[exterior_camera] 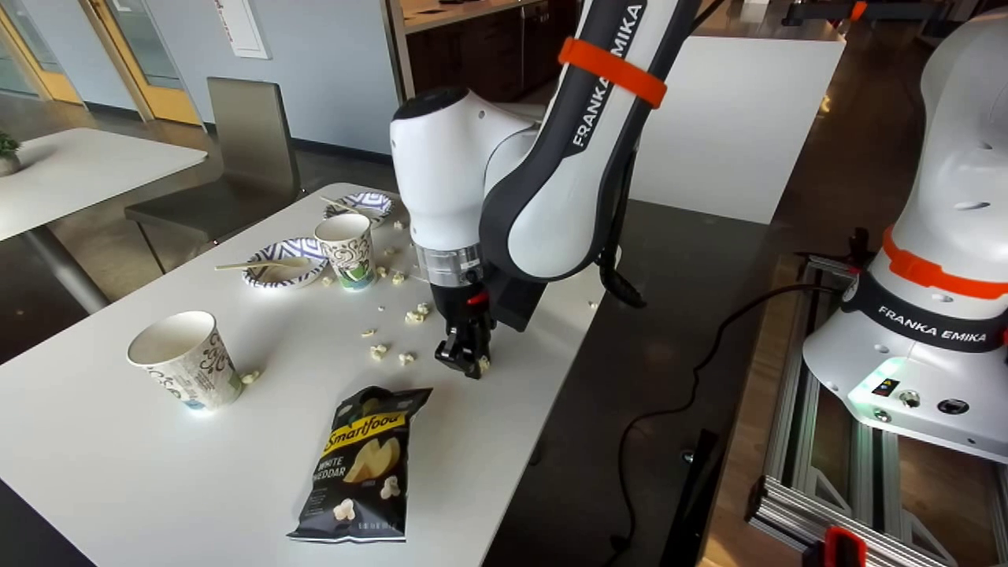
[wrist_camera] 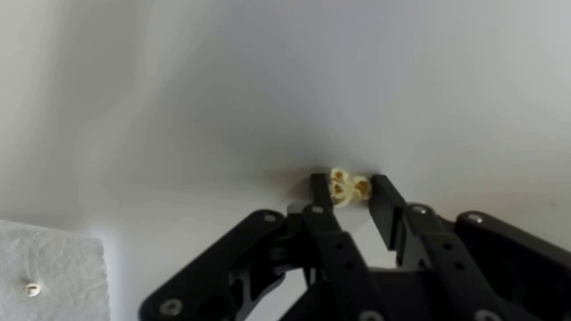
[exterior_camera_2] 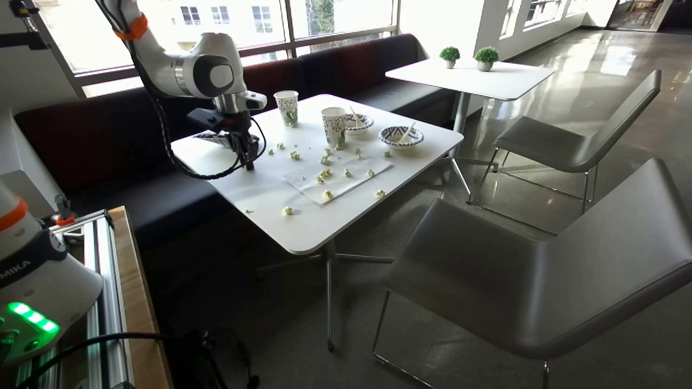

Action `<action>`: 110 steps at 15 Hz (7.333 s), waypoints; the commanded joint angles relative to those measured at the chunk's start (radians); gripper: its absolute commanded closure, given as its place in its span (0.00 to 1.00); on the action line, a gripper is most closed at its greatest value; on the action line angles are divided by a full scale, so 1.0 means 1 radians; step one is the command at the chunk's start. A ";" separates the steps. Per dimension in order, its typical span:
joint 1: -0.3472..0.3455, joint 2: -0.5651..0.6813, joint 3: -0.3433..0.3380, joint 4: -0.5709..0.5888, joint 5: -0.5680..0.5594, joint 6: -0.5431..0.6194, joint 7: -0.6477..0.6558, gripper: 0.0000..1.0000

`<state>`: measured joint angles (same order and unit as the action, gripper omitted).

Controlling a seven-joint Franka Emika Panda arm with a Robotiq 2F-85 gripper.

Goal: Put some pieces of popcorn into the paper cup on the right

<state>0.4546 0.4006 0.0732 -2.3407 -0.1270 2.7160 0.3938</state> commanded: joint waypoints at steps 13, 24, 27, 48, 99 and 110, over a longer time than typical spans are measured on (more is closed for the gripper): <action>0.026 -0.013 -0.013 -0.009 -0.050 -0.041 0.056 0.78; 0.074 -0.084 -0.059 -0.017 -0.194 -0.015 0.133 0.97; 0.096 -0.130 -0.106 -0.014 -0.335 -0.004 0.219 0.98; 0.033 0.110 -0.337 0.450 -1.082 0.344 0.762 0.98; -0.437 -0.146 0.405 0.148 -0.490 -0.147 0.468 0.00; -0.208 -0.096 0.202 0.007 -0.009 -0.304 0.162 0.00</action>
<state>0.2131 0.2723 0.3055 -2.3269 -0.2230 2.4489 0.6398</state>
